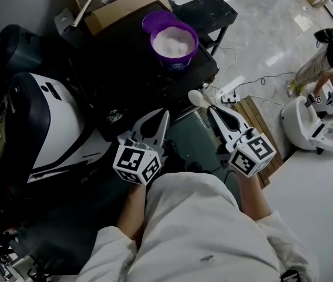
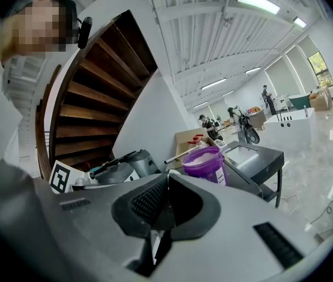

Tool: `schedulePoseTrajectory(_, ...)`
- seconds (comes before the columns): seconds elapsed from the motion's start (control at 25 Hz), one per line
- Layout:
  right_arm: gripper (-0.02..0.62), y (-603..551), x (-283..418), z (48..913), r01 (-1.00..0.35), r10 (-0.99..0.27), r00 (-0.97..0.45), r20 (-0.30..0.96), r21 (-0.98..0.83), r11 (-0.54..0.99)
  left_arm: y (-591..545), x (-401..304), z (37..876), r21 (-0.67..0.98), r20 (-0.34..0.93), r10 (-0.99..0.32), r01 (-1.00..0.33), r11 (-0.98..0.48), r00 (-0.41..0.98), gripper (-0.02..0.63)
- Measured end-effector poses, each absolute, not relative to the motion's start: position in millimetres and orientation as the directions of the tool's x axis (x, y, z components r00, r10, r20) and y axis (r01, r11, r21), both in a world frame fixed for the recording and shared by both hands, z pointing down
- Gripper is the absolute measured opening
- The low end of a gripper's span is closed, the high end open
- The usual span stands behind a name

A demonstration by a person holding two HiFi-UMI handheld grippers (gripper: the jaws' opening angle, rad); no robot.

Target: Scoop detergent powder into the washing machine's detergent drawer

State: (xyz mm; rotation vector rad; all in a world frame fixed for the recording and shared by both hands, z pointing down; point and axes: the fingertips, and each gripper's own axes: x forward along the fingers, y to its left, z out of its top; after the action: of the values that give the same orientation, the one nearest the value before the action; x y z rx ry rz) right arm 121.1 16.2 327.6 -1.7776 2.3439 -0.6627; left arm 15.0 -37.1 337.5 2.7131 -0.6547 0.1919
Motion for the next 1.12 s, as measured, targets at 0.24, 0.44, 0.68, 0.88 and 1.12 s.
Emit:
schedulePoseTrajectory(0.24,0.011,-13.0,121.0,319.1,-0.89,-0.948,-0.281,0.151,-0.411,0.198,-66.4,15.7,336.0,0.3,0.203,-0.394,-0.44,-0.846,0.896,0.02)
schedulePoseTrajectory(0.44,0.011,-31.4,120.2,313.0,-0.896,-0.956,-0.258,0.14,-0.405,0.183,-85.5,9.5,333.8,0.308,0.194,-0.386,-0.43,-0.849,0.902,0.02)
schedulePoseTrajectory(0.68,0.011,-44.1,119.2,306.0,-0.917,-0.957,-0.245,0.155,-0.356,0.177,-100.8,7.8,331.1,0.318,0.193,-0.385,-0.429,-0.845,0.902,0.02)
schedulePoseTrajectory(0.88,0.011,-56.4,130.1,302.0,-0.927,-0.955,-0.247,0.165,-0.329,0.183,-109.1,16.3,331.6,0.329,0.196,-0.388,-0.433,-0.839,0.901,0.02)
schedulePoseTrajectory(1.12,0.011,-83.0,151.0,300.7,-0.922,-0.942,-0.287,0.175,-0.318,0.222,-122.3,31.4,338.1,0.348,0.209,-0.423,-0.472,-0.81,0.881,0.02)
